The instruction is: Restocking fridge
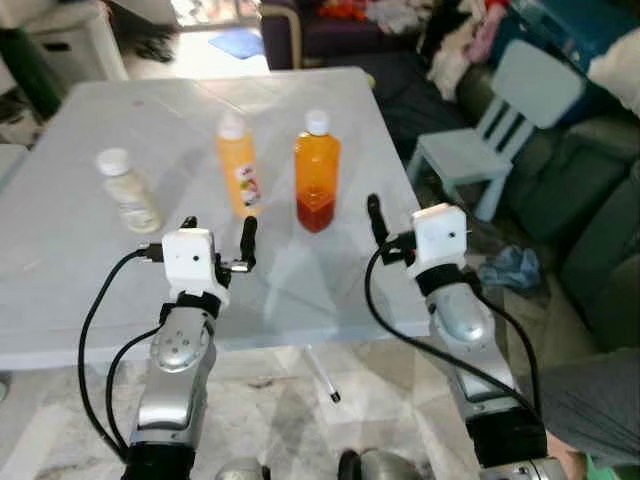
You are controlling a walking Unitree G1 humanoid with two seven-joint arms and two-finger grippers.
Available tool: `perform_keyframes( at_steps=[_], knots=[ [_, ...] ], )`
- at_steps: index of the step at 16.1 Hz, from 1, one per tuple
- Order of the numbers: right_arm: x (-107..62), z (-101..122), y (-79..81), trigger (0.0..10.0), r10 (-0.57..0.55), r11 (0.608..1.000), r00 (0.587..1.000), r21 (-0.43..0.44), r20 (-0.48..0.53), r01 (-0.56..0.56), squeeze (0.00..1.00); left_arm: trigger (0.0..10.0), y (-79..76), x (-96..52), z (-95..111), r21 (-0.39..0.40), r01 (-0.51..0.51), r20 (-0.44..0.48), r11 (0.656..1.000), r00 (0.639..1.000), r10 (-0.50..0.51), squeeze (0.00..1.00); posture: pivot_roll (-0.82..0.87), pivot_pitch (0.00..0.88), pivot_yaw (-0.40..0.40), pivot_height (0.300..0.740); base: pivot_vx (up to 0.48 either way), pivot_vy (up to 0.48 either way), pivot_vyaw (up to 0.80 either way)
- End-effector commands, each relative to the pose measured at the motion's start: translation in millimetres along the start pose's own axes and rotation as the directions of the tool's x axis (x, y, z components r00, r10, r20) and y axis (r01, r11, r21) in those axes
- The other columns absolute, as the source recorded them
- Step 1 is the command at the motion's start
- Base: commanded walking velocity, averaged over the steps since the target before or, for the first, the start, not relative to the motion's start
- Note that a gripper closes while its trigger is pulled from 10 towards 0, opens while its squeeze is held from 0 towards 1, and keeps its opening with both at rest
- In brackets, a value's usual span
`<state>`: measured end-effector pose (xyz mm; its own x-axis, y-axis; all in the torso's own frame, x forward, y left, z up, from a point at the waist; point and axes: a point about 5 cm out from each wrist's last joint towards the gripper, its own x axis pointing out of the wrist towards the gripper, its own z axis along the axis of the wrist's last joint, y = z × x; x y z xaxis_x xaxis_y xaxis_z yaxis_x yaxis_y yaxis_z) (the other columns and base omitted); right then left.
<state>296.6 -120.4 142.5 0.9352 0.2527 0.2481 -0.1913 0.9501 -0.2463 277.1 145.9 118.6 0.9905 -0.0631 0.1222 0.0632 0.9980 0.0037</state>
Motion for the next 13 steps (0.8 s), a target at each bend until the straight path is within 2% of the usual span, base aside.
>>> perform_keyframes(
  at_steps=[1,3,6,8,13],
  knots=[
    [2.1,8.0,3.8,10.0,0.046,0.999,0.998,-0.001,0.041,-0.046,0.00,10.0,2.1,-0.2,1.0,0.012,-0.009,0.005,1.000,1.000,0.009,0.00,0.05,0.074,0.024,0.740,0.000,0.000,0.00],
    [7.0,20.1,14.3,10.0,0.142,0.990,0.985,-0.036,0.103,-0.138,0.00,10.0,1.6,1.4,0.4,0.014,-0.008,0.004,1.000,1.000,0.008,0.00,0.04,0.070,0.028,0.740,0.000,0.000,0.00],
    [19.9,34.6,14.9,10.0,0.180,0.983,0.970,-0.067,0.164,-0.172,0.00,10.0,-0.7,3.9,1.0,0.015,-0.001,0.007,1.000,1.000,0.001,0.00,0.05,0.067,0.030,0.740,0.000,0.000,0.00],
    [31.6,38.9,10.2,10.0,0.180,0.983,0.969,-0.059,0.171,-0.173,0.00,10.0,-0.8,4.1,1.2,0.015,-0.003,0.008,1.000,1.000,0.002,0.00,0.05,0.069,0.030,0.740,0.000,0.000,0.00],
    [60.4,41.2,10.3,10.0,0.225,0.974,0.965,-0.047,0.132,-0.221,0.00,10.0,-3.4,3.9,0.3,0.013,-0.003,0.004,1.000,1.000,0.002,0.00,0.06,0.075,0.028,0.740,0.000,0.000,0.00]
  ],
)
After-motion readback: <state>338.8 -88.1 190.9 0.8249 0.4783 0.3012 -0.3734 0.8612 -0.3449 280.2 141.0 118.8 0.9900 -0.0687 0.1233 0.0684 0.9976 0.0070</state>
